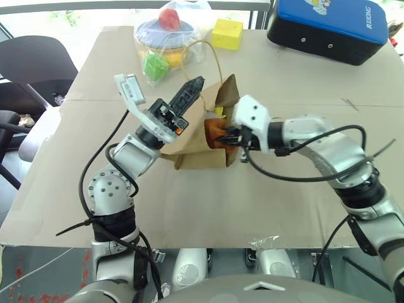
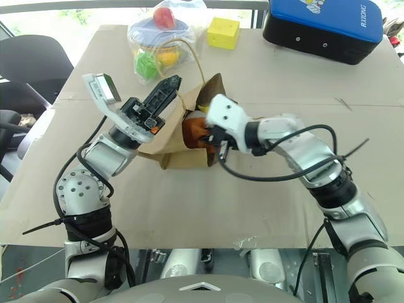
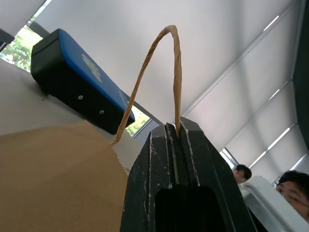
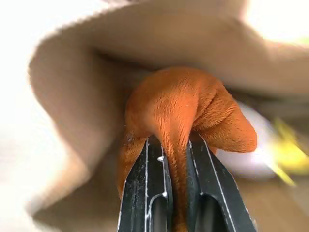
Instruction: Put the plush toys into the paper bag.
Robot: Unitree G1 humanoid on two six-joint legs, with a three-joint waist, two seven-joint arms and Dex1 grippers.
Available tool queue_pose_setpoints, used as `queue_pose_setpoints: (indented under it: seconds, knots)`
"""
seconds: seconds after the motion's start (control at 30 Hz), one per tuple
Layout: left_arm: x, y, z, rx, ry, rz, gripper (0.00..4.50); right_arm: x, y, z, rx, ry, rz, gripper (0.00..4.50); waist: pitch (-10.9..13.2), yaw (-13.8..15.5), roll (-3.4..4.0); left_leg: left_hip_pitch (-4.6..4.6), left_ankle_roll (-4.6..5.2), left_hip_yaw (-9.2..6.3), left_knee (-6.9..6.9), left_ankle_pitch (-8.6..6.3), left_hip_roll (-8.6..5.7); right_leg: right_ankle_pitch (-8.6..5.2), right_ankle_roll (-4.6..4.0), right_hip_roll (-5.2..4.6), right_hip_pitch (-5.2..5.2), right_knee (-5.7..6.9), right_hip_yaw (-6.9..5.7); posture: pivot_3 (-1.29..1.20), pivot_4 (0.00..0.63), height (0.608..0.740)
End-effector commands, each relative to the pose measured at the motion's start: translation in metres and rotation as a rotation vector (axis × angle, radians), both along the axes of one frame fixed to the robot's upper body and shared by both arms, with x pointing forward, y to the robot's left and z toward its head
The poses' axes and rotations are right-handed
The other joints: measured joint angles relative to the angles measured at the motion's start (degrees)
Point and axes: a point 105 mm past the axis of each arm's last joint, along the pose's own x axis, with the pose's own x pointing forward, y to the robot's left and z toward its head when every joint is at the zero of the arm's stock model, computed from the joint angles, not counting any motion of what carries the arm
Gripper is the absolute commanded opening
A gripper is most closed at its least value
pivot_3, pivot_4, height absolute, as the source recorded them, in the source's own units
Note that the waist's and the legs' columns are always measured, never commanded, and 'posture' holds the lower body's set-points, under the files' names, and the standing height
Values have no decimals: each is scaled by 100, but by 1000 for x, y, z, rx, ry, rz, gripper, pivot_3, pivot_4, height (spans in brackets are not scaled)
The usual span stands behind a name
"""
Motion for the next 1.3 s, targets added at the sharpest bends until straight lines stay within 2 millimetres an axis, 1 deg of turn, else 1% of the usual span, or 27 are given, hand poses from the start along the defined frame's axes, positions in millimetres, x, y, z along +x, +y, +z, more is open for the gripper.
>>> queue_pose_setpoints:
  seconds: [0.03, 0.07, 0.1, 0.23, 0.27, 0.3, 0.33, 0.4, 0.47, 0.5, 0.53, 0.6, 0.67, 0.73, 0.8, 0.87, 0.93, 1.0, 1.03, 1.07, 1.1, 1.17, 1.23, 1.3]
  knots:
    - [-9, -1, 5, 11, -49, -4, 0, -7, 3, -6, -40, -45, 118, 1506, 0, 18, 0, -3, 0, 0, 0, 0, 0, 0, 0, -2, 0, -2, -2, 0, 150, 740]
    - [-10, -1, 4, 16, -48, -1, 0, -5, 1, -8, -53, -66, 112, 1913, 0, 23, 0, -4, 0, -1, 0, 0, -1, 0, 0, -4, 0, -3, -4, 0, 150, 740]
    - [-10, 0, 2, 17, -46, 5, 0, -2, -2, -8, -60, -88, 99, 2476, 0, 23, 0, -5, 0, 1, 0, 0, -4, 0, 0, -8, 0, -5, -2, 0, 150, 740]
    - [-12, 1, 0, 22, -45, 18, 0, 3, -15, -5, -56, -130, 48, 2476, 0, 26, 0, -5, 0, 3, 3, 0, -7, 0, 0, -14, 1, -2, -2, 0, 150, 740]
    - [-13, 2, 0, 26, -47, 19, 0, 4, -22, 0, -39, -141, 19, 2476, 0, 24, 0, -4, 0, 3, 4, 0, -6, 0, 0, -13, 1, 0, -2, 0, 150, 740]
    - [-14, 2, -1, 36, -50, 19, 0, 5, -32, 10, 4, -128, -39, 2476, 0, 26, 0, -2, 0, 2, 3, 0, -4, 0, 0, -12, 1, 1, -3, 0, 150, 740]
    - [-15, 3, -2, 43, -53, 18, 0, 5, -39, 16, 33, -118, -79, 2476, 0, 42, 0, -3, -1, 1, 3, 0, -4, 0, 0, -12, 1, 1, -4, 0, 150, 740]
    - [-16, 5, -3, 61, -62, 21, 0, 4, -60, 29, 87, -83, -184, 2476, 0, 42, 0, -5, -1, 1, 2, 0, -2, 0, 0, -13, 0, 0, -5, 0, 150, 740]
    - [-17, 6, -3, 92, -83, 20, 0, 2, -92, 37, 158, -10, -363, 2476, 0, 80, 0, -5, -1, 1, 2, 0, -2, 0, 0, -15, 1, -1, -5, 0, 150, 740]
    - [-17, 6, -3, 98, -89, 19, 0, 0, -103, 38, 185, 23, -437, 2476, 0, 85, -1, -6, 0, 0, 1, 0, -2, 0, 0, -19, 3, -2, -8, 0, 150, 740]
    - [-16, 6, -3, 100, -92, 19, 0, -1, -111, 36, 203, 57, -492, 2476, 0, 103, -1, -4, 0, 0, 1, 0, -2, 0, 0, -20, 4, -2, -8, 0, 150, 740]
    - [-16, 6, -1, 107, -104, 11, 0, -7, -124, 26, 238, 165, -597, 2476, 0, 112, -1, -2, 0, 4, 1, -1, -2, 0, -1, -20, 4, -1, -5, 0, 150, 740]
    - [-15, 6, 0, 113, -114, 7, 0, -20, -136, 6, 206, 273, -676, 2476, 0, 126, 0, 1, 1, 6, 0, -1, -2, 0, -2, -18, 3, 2, 0, 0, 150, 740]
    - [-14, 6, 1, 113, -117, 7, 0, -30, -144, -15, 152, 359, -746, 2476, 0, 134, 0, 0, 2, 4, -1, -2, -2, -1, -3, -17, 3, 2, -1, 0, 150, 740]
    - [-12, 7, 3, 108, -117, 6, 0, -37, -142, -29, 167, 452, -785, 2476, 0, 123, 0, -1, 5, 6, -1, -3, -4, -1, -3, -17, 3, 0, 0, 0, 150, 740]
    - [-10, 6, 3, 106, -115, 3, 0, -35, -137, -43, 206, 551, -824, 2476, 0, 110, 1, 2, 20, 9, 0, -12, -4, 0, -2, -9, 2, 3, 8, 0, 150, 740]
    - [-10, 4, 3, 114, -116, -6, 0, -33, -131, -53, 183, 572, -850, 2476, -2, 110, 0, 4, 23, 6, 0, -14, -2, 0, -2, 1, 2, 6, 9, 0, 150, 740]
    - [-9, 3, 4, 115, -119, -9, 0, -30, -124, -55, 208, 590, -843, 1960, -2, 112, 1, 3, 24, 8, 0, -14, -5, 0, -2, 0, 0, 7, 12, 0, 150, 740]
    - [-9, 3, 5, 116, -120, -8, 0, -27, -122, -54, 240, 585, -848, 1574, -2, 116, 1, 2, 24, 8, 0, -14, -5, 0, -1, 0, 1, 5, 11, 0, 150, 740]
    - [-9, 3, 5, 118, -121, -6, 0, -23, -120, -51, 276, 574, -847, 1306, -2, 120, 1, 1, 23, 8, 0, -14, -6, 0, -1, 0, 0, 3, 12, 0, 150, 740]
    - [-9, 4, 5, 116, -120, -2, 0, -21, -116, -46, 323, 574, -830, 797, -2, 121, 1, 1, 21, 8, 0, -13, -7, 0, -1, 0, 0, 2, 11, 0, 150, 740]
    - [-9, 4, 6, 116, -120, 2, 0, -16, -113, -33, 411, 530, -797, 39, -2, 121, 1, 1, 5, 8, 0, -3, -7, -1, 0, 1, 0, 2, 11, 0, 150, 740]
    - [-10, 4, 6, 116, -121, 3, 0, -14, -112, -24, 453, 476, -770, 39, -2, 120, 2, 1, 5, 7, 0, -3, -6, -1, 0, 1, 0, 2, 10, 0, 150, 740]
    - [-11, 3, 8, 111, -125, 1, 0, -17, -110, -6, 535, 425, -691, 39, -2, 127, 1, 0, 4, 7, 0, -3, -7, -1, 0, 1, 0, 1, 11, 0, 150, 740]
